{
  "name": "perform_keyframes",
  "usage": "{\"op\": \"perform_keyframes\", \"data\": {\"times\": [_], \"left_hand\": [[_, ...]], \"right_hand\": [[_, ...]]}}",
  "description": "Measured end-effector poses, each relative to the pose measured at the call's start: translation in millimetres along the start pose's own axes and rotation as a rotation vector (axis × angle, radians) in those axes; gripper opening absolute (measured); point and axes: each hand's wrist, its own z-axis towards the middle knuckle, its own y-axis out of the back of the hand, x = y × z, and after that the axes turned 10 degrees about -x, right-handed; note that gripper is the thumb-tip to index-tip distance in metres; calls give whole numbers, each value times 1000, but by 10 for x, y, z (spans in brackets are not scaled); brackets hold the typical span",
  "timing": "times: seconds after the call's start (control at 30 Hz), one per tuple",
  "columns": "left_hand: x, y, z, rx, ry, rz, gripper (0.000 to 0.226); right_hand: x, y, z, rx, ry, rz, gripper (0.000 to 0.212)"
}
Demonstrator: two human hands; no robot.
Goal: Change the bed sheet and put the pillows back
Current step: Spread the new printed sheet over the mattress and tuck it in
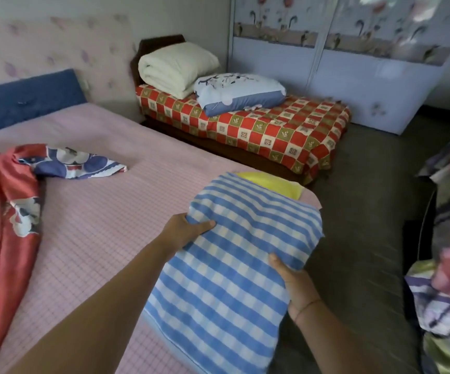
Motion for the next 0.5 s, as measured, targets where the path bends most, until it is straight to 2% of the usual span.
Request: {"op": "perform_keyframes", "data": {"times": [0.07,0.17,0.3,0.4,0.47,0.5], "left_hand": [[-269,-112,320,-4,-13,16,51],[-638,-268,775,-3,-18,58,64],[-1084,-564,1386,-10,-4,88,68],[-1233,-836,1844,-6,-15,53,67],[-1223,-1063,2114,-58,-94,59,81],[-1188,-1193,2226,-91,-161,145,92]], "right_hand": [[212,-42,343,2,9,32,125],[560,-92,817,-6,24,59,123],[984,-139,1362,-14,63,75,98],[1184,-123,1929,-12,76,71,90],[1240,-168,2260,-7,75,58,79],[1226,-198,2430,-25,77,27,80]]}}
